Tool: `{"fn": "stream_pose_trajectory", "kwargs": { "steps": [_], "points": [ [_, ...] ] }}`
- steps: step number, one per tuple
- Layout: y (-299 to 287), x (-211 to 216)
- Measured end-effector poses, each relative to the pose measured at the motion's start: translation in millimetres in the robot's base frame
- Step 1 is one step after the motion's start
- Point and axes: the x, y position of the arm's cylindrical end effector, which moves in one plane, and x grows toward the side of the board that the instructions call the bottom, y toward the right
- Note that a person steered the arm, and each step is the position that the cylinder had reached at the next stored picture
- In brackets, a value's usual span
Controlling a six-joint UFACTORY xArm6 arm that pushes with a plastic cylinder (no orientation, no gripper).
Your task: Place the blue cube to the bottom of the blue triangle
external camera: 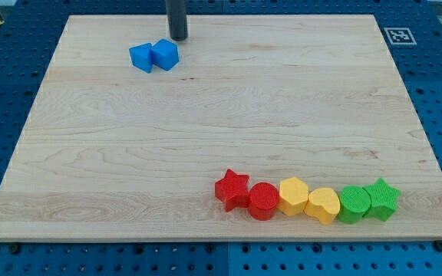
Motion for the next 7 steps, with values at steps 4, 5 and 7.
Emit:
{"fn": "stream_pose_trajectory", "kwargs": {
  "steps": [4,5,7],
  "points": [
    [22,164],
    [12,154],
    [1,100]
  ]
}}
